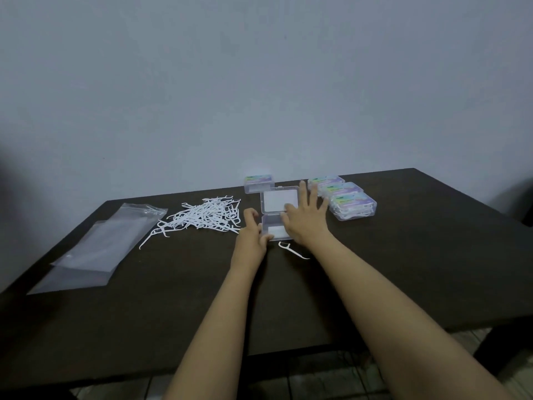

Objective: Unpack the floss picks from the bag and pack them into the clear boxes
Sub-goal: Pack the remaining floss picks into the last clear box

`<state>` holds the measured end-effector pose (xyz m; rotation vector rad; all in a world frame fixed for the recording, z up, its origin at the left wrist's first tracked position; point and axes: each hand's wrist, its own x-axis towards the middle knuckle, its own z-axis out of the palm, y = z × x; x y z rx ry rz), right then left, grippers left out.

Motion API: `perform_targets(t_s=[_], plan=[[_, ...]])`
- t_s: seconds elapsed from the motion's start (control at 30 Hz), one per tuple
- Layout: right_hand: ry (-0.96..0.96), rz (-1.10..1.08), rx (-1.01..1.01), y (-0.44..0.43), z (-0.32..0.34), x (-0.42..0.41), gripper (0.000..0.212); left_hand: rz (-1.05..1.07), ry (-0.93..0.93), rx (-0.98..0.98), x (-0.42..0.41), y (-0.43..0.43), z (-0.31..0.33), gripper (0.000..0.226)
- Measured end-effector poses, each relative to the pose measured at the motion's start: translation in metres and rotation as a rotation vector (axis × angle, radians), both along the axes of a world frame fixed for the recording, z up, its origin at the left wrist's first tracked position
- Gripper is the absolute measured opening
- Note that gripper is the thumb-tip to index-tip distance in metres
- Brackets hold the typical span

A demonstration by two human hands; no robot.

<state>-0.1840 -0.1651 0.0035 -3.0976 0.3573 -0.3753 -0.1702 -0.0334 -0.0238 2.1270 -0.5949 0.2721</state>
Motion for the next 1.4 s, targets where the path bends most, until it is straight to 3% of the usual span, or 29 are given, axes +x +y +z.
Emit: perform_targets(t_s=[0.13,0.23,0.33,0.5,0.7,0.8,0.97,1.2,1.33,1.4], plan=[[0.147,-0.042,0.29,-0.003,-0.004,-0.004,0.045,0.002,0.004,0.023,0.0,0.002,0.001,0.039],[0.21,-0.063,0.378,-0.008,0.001,-0.005,0.048,0.008,0.027,0.031,-0.001,0.002,0.001,0.041],[0.187,-0.029,0.267,-0.012,0.004,-0.006,0.049,-0.008,0.044,0.028,-0.003,0.003,-0.003,0.039],[-0.141,0.051,0.056,0.0,0.021,-0.02,0.034,-0.052,0.119,-0.072,-0.003,0.005,-0.004,0.032],[0.086,0.099,0.107,0.021,0.031,-0.047,0.025,0.046,0.136,-0.159,-0.002,0.006,-0.003,0.014],[0.224,0.108,0.057,0.028,0.025,-0.046,0.03,0.254,0.086,-0.13,0.003,0.009,-0.002,0.028],[0.331,0.112,0.084,0.033,0.022,-0.036,0.032,0.546,-0.004,0.06,0.031,0.027,-0.003,0.049],[0.424,0.113,0.086,0.029,0.022,-0.036,0.028,0.577,-0.037,0.287,0.056,0.041,-0.007,0.046],[0.19,0.146,0.229,0.022,0.035,-0.03,0.006,0.579,-0.054,0.345,0.064,0.042,-0.008,0.046],[0.094,0.13,0.237,0.014,0.04,-0.019,0.023,0.585,-0.043,0.356,0.067,0.043,-0.007,0.046]])
